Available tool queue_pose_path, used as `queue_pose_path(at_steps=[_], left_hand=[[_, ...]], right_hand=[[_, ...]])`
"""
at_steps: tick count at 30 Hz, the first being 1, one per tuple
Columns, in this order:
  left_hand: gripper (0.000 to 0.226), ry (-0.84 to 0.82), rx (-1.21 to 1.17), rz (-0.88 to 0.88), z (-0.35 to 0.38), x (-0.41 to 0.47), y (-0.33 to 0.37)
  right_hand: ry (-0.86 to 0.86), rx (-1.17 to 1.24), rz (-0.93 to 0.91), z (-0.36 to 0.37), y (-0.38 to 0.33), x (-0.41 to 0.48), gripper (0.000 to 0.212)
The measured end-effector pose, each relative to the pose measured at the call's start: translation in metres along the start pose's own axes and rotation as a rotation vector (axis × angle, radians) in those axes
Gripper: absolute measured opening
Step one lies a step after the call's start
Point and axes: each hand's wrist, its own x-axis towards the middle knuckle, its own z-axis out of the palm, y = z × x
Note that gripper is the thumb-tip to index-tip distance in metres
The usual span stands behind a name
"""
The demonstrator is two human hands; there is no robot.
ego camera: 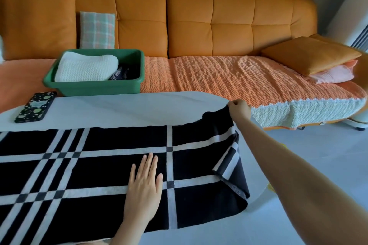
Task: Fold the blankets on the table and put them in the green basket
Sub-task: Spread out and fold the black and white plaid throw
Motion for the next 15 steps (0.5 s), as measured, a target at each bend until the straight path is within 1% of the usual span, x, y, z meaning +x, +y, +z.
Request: queue_pose_path(at_steps=[2,4,5,7,8,9,12,15], left_hand=[[0.055,0.002,0.002,-0.002,0.001,0.000,0.000],[0.056,0.004,0.006,-0.003,0.001,0.001,-0.001],[0.056,0.008,0.008,-0.002,0.001,0.001,-0.001],[0.055,0.016,0.010,0.001,0.001,0.001,-0.001],[0.055,0.019,0.006,0.000,0.001,0.001,-0.001],[0.055,0.022,0.001,-0.002,0.001,0.001,0.000],[0.056,0.020,-0.002,-0.003,0.001,0.001,0.001],[0.059,0.009,0.000,0.000,0.001,0.001,-0.001]], right_hand=[[0.039,-0.097,-0.031,-0.008,0.009,0.002,0.025],[0.049,-0.099,-0.029,-0.017,0.023,-0.003,0.031],[0.020,-0.121,-0.018,-0.019,0.032,-0.006,0.038],[-0.112,-0.195,-0.003,-0.021,0.052,-0.020,0.054],[-0.167,-0.208,-0.015,-0.021,0.060,-0.031,0.058],[-0.201,-0.215,-0.035,-0.021,0.069,-0.043,0.055],[-0.228,-0.187,-0.067,-0.023,0.086,-0.077,0.048],[-0.189,-0.064,-0.064,-0.031,0.095,-0.087,0.050]])
